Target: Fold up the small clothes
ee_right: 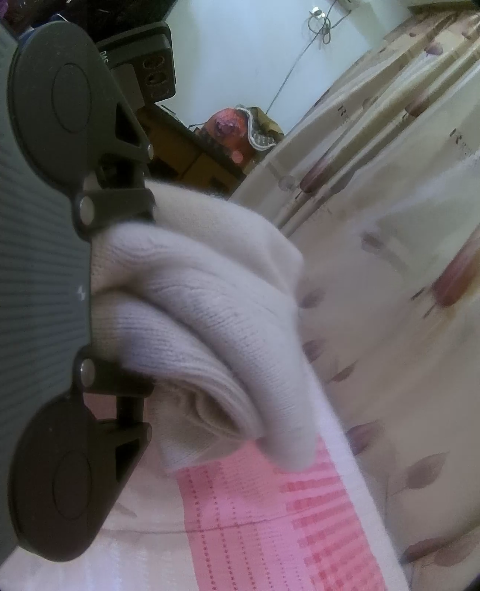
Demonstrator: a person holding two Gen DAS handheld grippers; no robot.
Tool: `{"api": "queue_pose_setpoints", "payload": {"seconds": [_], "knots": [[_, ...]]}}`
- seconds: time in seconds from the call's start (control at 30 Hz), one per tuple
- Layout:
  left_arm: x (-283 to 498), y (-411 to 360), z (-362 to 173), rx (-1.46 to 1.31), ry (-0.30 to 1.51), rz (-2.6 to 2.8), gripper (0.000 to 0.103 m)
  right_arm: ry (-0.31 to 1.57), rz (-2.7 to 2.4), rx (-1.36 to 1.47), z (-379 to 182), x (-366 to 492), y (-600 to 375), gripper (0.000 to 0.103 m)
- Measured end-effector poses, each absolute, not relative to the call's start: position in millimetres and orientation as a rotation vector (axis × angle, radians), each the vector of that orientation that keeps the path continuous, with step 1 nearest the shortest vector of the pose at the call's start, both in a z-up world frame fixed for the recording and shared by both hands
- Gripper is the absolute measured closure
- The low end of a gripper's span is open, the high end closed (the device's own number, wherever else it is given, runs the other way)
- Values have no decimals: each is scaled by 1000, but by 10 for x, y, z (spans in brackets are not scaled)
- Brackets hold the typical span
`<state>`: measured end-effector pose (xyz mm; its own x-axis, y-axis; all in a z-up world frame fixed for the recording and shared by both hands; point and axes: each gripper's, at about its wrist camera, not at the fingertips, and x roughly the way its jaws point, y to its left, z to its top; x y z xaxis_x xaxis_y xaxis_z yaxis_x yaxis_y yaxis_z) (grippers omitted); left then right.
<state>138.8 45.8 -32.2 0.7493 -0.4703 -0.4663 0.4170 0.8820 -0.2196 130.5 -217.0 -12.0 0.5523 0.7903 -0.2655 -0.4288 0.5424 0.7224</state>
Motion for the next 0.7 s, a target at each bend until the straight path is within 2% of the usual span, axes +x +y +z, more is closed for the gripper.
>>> {"api": "queue_pose_setpoints", "payload": {"seconds": [0.47, 0.7], "knots": [[1694, 435, -746, -106, 638, -459, 42, 707, 703, 642, -562, 1414, -2230, 54], [1763, 469, -875, -121, 646, -425, 30, 695, 634, 522, -598, 1349, -2176, 50]]}}
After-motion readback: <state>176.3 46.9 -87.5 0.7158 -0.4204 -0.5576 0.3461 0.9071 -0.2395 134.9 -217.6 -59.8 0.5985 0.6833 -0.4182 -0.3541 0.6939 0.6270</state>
